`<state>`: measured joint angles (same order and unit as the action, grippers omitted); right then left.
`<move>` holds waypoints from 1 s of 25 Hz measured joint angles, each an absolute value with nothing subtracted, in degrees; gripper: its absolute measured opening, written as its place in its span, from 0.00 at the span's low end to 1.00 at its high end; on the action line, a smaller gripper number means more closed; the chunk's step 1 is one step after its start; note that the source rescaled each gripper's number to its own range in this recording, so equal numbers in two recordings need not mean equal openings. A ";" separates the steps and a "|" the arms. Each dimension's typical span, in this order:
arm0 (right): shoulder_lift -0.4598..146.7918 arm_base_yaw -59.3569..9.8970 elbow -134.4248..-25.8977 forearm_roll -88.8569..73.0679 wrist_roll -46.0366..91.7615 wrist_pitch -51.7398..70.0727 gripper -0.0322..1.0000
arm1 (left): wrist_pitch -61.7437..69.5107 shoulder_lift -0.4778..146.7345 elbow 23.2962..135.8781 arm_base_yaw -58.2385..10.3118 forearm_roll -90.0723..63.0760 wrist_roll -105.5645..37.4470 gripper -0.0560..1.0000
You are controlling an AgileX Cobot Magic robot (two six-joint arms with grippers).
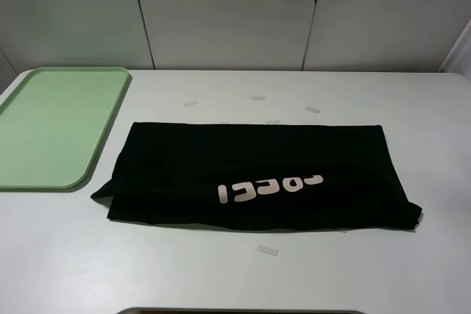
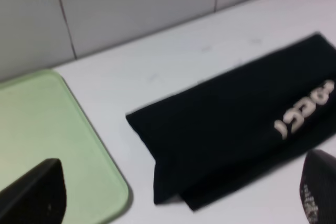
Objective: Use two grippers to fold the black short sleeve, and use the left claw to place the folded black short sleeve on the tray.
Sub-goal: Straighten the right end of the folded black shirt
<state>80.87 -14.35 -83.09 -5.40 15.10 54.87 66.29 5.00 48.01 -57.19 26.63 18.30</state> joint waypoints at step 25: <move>80.87 -14.35 -83.09 -5.34 13.54 54.87 0.96 | 61.00 -0.20 27.94 -57.19 9.16 5.92 0.88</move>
